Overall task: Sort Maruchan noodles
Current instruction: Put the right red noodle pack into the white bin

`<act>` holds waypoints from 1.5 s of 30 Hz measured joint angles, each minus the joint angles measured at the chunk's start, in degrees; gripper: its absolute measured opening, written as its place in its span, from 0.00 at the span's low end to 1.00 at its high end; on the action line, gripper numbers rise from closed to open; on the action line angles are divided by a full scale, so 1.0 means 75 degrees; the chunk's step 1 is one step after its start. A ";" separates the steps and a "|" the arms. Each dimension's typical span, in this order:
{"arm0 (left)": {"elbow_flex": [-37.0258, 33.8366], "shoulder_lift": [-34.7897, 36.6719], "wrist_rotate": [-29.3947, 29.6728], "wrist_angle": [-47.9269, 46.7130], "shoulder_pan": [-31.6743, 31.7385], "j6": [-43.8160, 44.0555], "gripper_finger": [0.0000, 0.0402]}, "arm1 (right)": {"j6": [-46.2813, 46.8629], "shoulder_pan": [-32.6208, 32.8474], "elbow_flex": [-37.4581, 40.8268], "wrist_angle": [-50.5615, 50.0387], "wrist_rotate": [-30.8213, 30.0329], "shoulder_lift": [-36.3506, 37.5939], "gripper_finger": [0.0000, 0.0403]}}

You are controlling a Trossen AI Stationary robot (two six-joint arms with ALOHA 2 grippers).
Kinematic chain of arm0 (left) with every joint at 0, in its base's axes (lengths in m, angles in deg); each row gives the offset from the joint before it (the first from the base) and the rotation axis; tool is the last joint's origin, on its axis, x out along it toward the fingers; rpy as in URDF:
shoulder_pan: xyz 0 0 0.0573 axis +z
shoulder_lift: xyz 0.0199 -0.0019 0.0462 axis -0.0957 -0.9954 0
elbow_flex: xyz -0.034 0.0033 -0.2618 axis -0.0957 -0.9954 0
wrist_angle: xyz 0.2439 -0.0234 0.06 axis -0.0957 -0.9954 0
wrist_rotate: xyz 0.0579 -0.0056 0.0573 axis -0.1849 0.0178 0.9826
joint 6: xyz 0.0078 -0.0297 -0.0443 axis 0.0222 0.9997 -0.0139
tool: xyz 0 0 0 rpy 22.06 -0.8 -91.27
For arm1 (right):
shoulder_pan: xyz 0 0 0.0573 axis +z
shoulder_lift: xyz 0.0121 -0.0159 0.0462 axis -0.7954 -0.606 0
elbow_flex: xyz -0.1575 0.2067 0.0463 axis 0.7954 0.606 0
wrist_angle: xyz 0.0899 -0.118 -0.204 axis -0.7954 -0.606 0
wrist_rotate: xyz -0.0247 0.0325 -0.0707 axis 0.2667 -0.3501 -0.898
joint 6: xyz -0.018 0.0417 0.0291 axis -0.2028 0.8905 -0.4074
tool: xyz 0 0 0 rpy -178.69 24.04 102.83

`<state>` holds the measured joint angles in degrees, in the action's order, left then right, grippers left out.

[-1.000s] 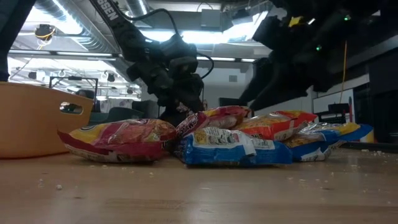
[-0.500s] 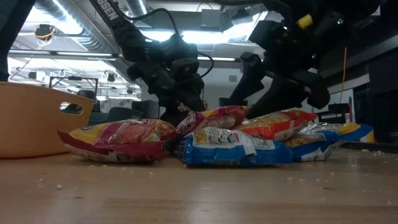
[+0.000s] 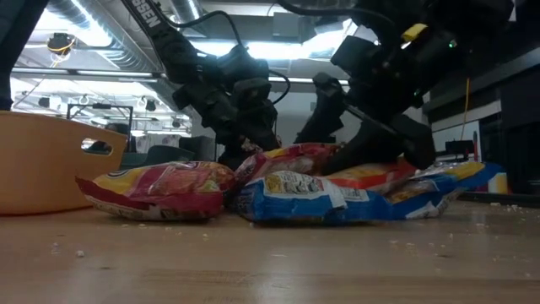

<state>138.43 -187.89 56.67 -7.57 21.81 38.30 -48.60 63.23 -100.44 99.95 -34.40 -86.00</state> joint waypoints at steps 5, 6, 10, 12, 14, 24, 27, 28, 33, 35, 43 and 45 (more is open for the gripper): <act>0.0000 0.0000 0.0000 0.0051 0.0000 -0.0002 0.63 | -0.0267 -0.0010 0.0006 0.0354 -0.0192 -0.0050 0.70; 0.0000 0.0000 0.0000 0.0067 0.0000 -0.0002 0.63 | -0.0370 -0.0010 0.0005 0.0377 -0.0205 -0.0050 0.70; 0.0000 0.0000 0.0003 0.0082 0.0000 -0.0003 0.63 | -0.0739 -0.0010 0.0004 0.0361 -0.0216 -0.0050 0.70; 0.0000 0.0000 0.0000 0.0083 0.0000 -0.0003 0.63 | -0.0749 -0.0010 0.0006 0.0356 -0.0134 -0.0050 0.70; 0.0000 0.0000 0.0000 0.0106 0.0000 -0.0003 0.63 | -0.0836 -0.0010 0.0006 0.0364 -0.0036 -0.0050 0.70; 0.0000 0.0000 0.0000 0.0137 0.0000 -0.0003 0.63 | -0.1589 -0.0007 0.0006 0.1137 0.0111 -0.0593 0.70; 0.0000 0.0000 0.0012 0.0163 -0.0032 -0.0003 0.63 | -0.1580 -0.0010 0.0001 0.1178 -0.0131 -0.0631 0.70; 0.0000 0.0000 0.0042 0.0175 -0.0043 -0.0006 0.63 | -0.1590 -0.0010 -0.0029 0.1116 -0.0194 -0.0634 0.70; 0.0000 0.0000 0.0140 0.0185 -0.0131 -0.0006 0.63 | -0.1708 -0.0013 -0.0271 0.1104 -0.0168 -0.0650 0.70; 0.0000 0.0000 0.0140 0.0192 -0.0163 -0.0006 0.63 | -0.1712 -0.0013 -0.0384 0.1085 -0.0167 -0.0711 0.70; -0.0003 -0.0003 0.0145 0.0307 -0.0286 0.0038 0.63 | -0.1749 -0.0021 -0.0835 0.0813 0.0048 -0.1290 0.70; -0.0003 -0.0003 0.0170 0.0323 -0.0291 0.0059 0.64 | -0.1750 -0.0007 -0.0963 0.0851 -0.0141 -0.1457 0.69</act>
<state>138.41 -187.91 57.95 -5.15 19.62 38.74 -61.73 63.18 -107.66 106.33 -35.46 -96.92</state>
